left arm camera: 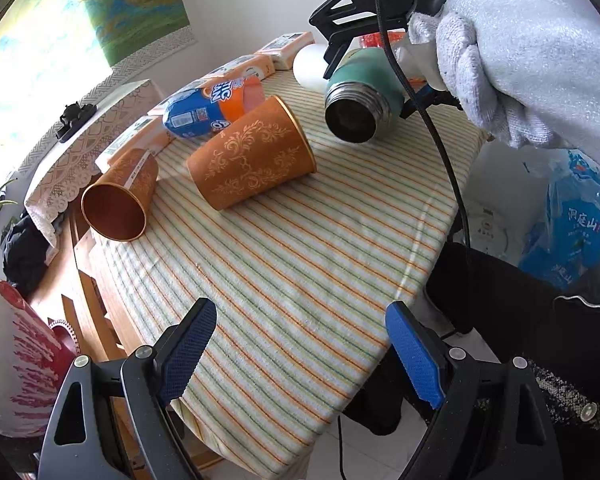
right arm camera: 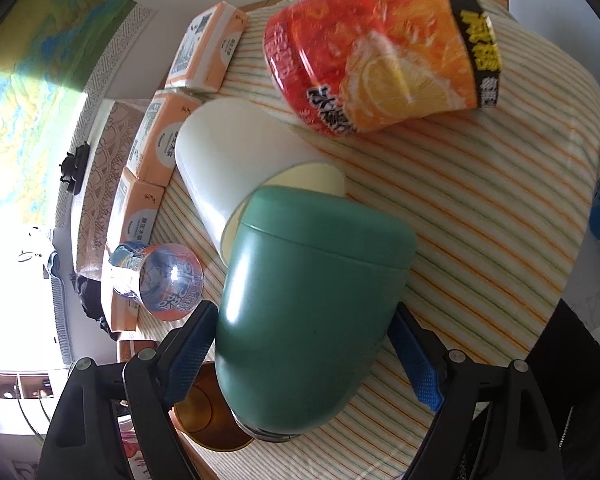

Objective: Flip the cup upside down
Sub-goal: 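Rotate the held thermos with the right tool until its lid points up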

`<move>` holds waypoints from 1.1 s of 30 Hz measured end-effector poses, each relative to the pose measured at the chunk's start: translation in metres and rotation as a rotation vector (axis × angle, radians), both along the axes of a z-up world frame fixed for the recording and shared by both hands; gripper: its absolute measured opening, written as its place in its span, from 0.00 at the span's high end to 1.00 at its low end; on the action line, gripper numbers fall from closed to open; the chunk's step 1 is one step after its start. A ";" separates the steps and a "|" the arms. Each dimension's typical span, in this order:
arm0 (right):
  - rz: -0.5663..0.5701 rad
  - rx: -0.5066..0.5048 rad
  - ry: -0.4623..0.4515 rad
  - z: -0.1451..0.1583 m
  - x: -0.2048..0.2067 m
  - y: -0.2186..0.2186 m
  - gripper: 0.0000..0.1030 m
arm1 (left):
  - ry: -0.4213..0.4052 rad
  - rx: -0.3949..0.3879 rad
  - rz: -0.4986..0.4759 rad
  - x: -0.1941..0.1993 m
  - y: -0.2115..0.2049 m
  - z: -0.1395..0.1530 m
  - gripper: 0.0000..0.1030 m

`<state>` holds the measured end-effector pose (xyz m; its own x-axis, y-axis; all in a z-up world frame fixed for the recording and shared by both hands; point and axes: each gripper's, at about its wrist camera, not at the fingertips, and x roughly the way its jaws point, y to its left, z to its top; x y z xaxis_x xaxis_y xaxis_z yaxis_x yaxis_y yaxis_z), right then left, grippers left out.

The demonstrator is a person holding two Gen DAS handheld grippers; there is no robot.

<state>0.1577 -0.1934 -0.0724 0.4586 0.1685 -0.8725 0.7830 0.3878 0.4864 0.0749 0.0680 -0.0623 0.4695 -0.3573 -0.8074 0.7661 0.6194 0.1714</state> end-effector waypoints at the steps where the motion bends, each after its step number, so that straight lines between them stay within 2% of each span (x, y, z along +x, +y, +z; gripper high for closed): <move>1: 0.012 -0.007 0.007 -0.001 0.002 0.002 0.20 | 0.002 -0.003 0.003 0.001 0.000 -0.001 0.14; 8: 0.034 -0.022 0.002 -0.002 0.003 0.006 0.23 | 0.017 -0.024 0.007 0.009 0.007 -0.008 0.14; 12: 0.079 -0.070 -0.011 0.001 -0.001 0.009 0.23 | 0.028 -0.028 0.016 0.012 0.009 -0.013 0.14; 15: 0.118 -0.132 -0.028 0.005 -0.009 0.011 0.24 | 0.037 -0.037 0.025 0.013 0.010 -0.015 0.14; 21: 0.246 -0.319 -0.136 0.014 -0.030 0.013 0.25 | 0.062 -0.058 0.046 0.015 0.007 -0.018 0.14; 23: 0.281 -0.340 -0.142 0.013 -0.033 0.013 0.25 | 0.077 -0.058 0.047 0.016 0.002 -0.018 0.14; 27: 0.388 -0.323 -0.106 0.012 -0.025 0.016 0.25 | 0.065 -0.043 0.041 0.016 -0.011 -0.015 0.14; 33: 0.524 -0.247 0.032 0.013 0.003 0.010 0.23 | 0.055 -0.047 0.047 0.017 -0.020 -0.011 0.14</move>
